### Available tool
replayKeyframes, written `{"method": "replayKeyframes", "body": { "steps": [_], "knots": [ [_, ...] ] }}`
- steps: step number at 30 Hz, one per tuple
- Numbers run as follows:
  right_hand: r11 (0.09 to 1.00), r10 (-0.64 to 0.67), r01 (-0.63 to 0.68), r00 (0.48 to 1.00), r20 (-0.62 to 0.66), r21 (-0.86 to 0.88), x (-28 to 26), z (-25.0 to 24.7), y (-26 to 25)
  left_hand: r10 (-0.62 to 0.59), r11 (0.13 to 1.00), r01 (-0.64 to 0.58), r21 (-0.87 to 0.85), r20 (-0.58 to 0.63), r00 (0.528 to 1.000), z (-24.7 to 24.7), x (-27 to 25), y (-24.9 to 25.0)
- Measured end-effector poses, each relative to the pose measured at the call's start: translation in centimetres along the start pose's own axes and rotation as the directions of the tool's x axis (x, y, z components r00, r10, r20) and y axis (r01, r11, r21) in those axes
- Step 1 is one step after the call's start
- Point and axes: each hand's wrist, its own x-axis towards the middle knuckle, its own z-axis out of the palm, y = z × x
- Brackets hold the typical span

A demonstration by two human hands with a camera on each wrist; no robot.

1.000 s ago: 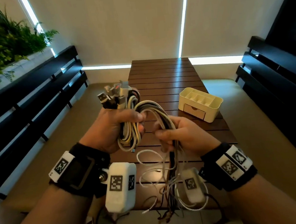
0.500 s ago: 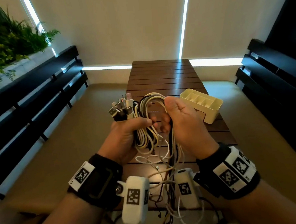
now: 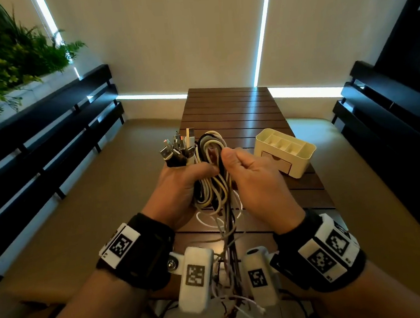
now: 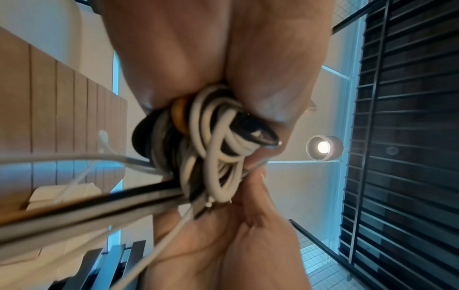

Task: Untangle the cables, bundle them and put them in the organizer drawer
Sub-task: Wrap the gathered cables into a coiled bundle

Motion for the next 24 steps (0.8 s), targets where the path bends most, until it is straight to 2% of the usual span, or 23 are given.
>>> {"method": "replayKeyframes", "body": {
  "steps": [5,9,16,21,24],
  "knots": [
    [0.999,-0.038,0.038,0.999,-0.005,-0.014,0.4,0.5,0.1,0.053,0.997,-0.052,0.057,-0.012,0.999,-0.3,0.1,0.2],
    [0.992,-0.051,0.053,0.998,0.020,-0.115,0.9,0.5,-0.1,0.036,0.999,-0.036,0.009,0.011,0.999,-0.5,0.0,-0.1],
    [0.998,0.048,-0.046,0.997,0.060,-0.034,1.1,1.3,-0.6,0.059,0.997,-0.054,-0.052,0.095,0.994,-0.2,-0.4,0.2],
    [0.994,0.098,-0.090,0.987,0.126,-0.062,1.4,0.7,-0.7,0.071,0.997,-0.072,0.002,0.105,0.992,-0.1,-0.1,0.6],
    [0.984,0.163,-0.170,0.979,0.124,0.054,1.7,0.8,-0.1,0.095,0.995,-0.098,0.029,0.083,0.992,-0.1,0.4,0.8]
  ]
}}
